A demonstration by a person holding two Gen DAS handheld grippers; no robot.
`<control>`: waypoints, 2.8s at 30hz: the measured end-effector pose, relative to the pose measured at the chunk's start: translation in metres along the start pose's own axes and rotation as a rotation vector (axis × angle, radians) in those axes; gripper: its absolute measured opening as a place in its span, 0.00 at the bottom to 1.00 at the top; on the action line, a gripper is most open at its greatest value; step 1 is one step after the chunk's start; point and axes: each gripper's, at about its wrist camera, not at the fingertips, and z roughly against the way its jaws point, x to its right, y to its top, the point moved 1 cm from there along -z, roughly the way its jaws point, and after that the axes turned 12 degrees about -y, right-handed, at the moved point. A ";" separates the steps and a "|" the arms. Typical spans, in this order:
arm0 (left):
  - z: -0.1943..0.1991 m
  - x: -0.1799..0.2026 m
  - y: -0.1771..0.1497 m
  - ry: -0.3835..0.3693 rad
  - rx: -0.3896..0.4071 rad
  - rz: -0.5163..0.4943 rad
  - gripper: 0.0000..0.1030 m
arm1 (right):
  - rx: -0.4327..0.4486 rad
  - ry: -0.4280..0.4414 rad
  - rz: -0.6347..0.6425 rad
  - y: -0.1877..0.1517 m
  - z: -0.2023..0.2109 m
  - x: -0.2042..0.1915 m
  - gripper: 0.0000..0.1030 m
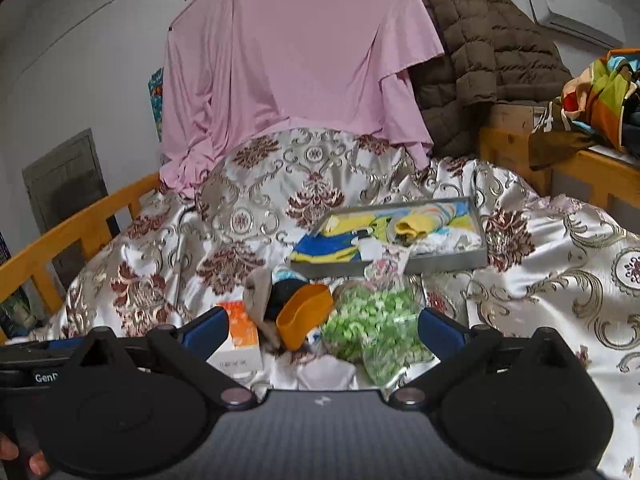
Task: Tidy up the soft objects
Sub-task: 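Lift both tools out of the tray back toward the pile, then grasp the orange silicone piece with the left tool while the right grasps the white cloth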
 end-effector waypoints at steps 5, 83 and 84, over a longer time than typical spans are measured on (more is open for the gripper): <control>-0.001 0.001 -0.002 0.002 -0.009 -0.002 0.99 | -0.034 -0.008 0.039 -0.008 -0.001 -0.008 1.00; -0.206 0.038 0.019 -0.413 -0.153 -0.421 0.91 | -0.277 0.232 0.608 -0.063 -0.136 -0.061 0.99; -0.204 0.039 0.020 -0.429 -0.136 -0.427 0.91 | -0.276 0.230 0.608 -0.062 -0.137 -0.062 0.99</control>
